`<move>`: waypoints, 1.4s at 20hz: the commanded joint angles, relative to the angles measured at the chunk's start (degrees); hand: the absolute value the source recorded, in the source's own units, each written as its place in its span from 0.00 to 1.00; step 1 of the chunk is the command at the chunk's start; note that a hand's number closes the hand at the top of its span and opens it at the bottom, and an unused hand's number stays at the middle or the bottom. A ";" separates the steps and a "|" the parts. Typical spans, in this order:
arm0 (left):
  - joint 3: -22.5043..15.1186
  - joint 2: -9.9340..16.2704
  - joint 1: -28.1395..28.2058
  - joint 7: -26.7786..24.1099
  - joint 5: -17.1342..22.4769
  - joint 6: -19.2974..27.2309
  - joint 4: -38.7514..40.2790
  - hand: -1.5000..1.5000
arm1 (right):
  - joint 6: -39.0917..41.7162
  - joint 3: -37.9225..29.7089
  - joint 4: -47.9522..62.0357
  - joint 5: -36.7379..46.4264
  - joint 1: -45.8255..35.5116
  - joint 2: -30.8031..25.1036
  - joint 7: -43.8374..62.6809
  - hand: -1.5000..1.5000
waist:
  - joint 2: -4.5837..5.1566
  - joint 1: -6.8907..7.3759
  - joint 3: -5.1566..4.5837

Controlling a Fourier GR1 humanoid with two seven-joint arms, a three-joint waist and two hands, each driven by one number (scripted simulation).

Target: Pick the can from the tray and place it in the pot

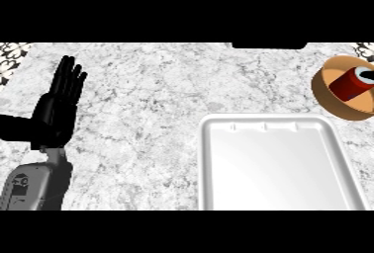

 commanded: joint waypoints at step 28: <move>2.18 1.24 -1.50 1.39 1.55 -1.46 -0.09 0.50 | 15.30 -22.16 13.20 -28.77 18.01 -21.30 -19.06 0.00 | 0.25 -0.19 0.20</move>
